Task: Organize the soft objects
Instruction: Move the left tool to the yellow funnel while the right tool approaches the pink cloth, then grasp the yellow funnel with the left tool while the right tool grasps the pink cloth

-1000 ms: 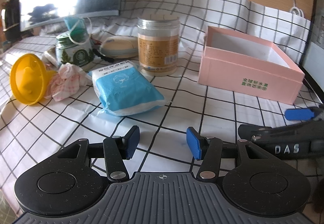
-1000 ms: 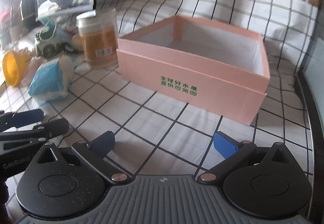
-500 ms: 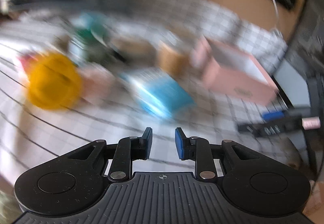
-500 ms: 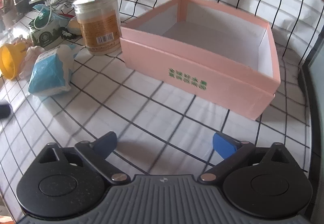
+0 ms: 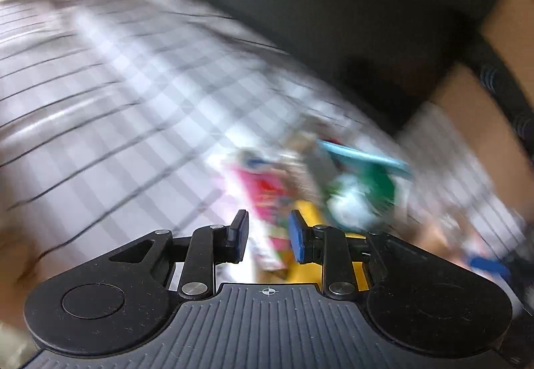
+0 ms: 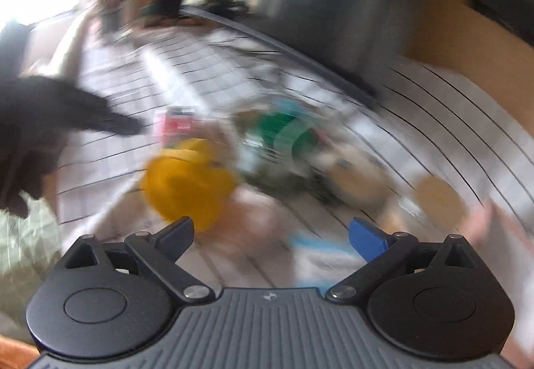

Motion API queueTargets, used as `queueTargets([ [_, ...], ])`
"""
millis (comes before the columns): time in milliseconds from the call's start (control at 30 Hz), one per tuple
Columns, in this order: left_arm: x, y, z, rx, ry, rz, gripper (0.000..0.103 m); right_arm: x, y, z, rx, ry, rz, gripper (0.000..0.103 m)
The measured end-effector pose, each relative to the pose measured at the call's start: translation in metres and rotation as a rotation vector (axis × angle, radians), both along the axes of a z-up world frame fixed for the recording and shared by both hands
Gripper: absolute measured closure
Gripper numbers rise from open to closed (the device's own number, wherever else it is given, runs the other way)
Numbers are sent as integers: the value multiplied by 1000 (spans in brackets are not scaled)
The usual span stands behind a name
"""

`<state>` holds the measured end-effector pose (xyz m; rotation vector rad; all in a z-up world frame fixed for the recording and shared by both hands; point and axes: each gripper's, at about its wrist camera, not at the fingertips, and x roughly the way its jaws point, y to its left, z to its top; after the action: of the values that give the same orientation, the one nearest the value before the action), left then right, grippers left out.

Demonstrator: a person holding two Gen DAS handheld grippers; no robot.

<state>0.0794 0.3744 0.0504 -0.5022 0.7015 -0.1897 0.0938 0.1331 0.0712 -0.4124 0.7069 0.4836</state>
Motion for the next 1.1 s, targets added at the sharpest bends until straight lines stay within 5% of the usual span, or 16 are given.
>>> queueTargets([
  [133,-10,-27,11,79,-147,-287,74,-5,14,-6,-89,25,-3,7],
  [233,-19,-56,14,325,-210,-337,73,-7,-9,-5,-98,72,-105,7],
  [300,-14,-67,10,398,-203,-341,67,-12,-25,-5,-95,95,-160,7],
  [500,13,-75,-8,319,-131,-325,50,-15,-52,-6,-70,105,-217,7],
  [667,-10,-74,-3,322,-144,-376,53,-27,-55,-15,-81,135,-182,7],
  [800,-3,-72,-11,373,-93,-299,54,-30,-61,-20,-79,152,-186,7],
  [1100,32,-84,-31,292,-28,-189,55,-38,-63,-14,-69,63,-181,13],
])
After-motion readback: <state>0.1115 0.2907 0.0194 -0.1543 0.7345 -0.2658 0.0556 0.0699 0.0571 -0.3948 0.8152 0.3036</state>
